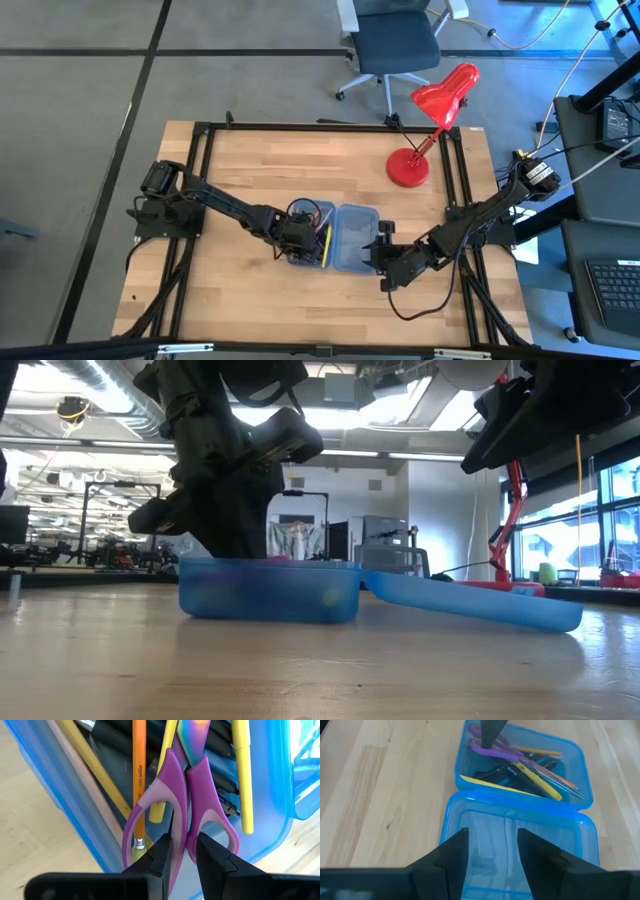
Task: Pick & place school supplies into a supply box
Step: Put the purple scissors into the blue supply box, then close the blue supply box
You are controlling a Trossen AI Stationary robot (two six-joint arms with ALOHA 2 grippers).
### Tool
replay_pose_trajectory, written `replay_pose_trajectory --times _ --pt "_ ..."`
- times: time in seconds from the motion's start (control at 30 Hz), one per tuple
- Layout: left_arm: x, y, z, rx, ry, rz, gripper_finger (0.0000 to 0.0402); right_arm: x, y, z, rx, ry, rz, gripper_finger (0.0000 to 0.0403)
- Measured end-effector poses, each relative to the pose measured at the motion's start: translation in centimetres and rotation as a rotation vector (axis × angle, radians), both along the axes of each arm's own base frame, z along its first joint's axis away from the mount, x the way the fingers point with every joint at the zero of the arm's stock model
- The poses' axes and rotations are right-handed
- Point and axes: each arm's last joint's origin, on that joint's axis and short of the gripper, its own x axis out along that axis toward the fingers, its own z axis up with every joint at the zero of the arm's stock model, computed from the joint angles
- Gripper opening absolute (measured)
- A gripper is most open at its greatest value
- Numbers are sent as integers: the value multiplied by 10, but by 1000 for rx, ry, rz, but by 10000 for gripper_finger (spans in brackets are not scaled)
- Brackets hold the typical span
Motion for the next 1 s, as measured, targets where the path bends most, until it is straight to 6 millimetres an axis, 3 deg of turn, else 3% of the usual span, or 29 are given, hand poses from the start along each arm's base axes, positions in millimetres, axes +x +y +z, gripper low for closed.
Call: replay_pose_trajectory --times 0.23,0.67,1.0 --pt "1 0 0 0 -6 15 68 0 1 0 14 11 21 172" --pt "1 0 1 -5 -14 11 127 -1 3 -1 85 39 51 172" --pt "-9 5 36 39 -111 -61 147 -1 3 -1 123 36 13 172"
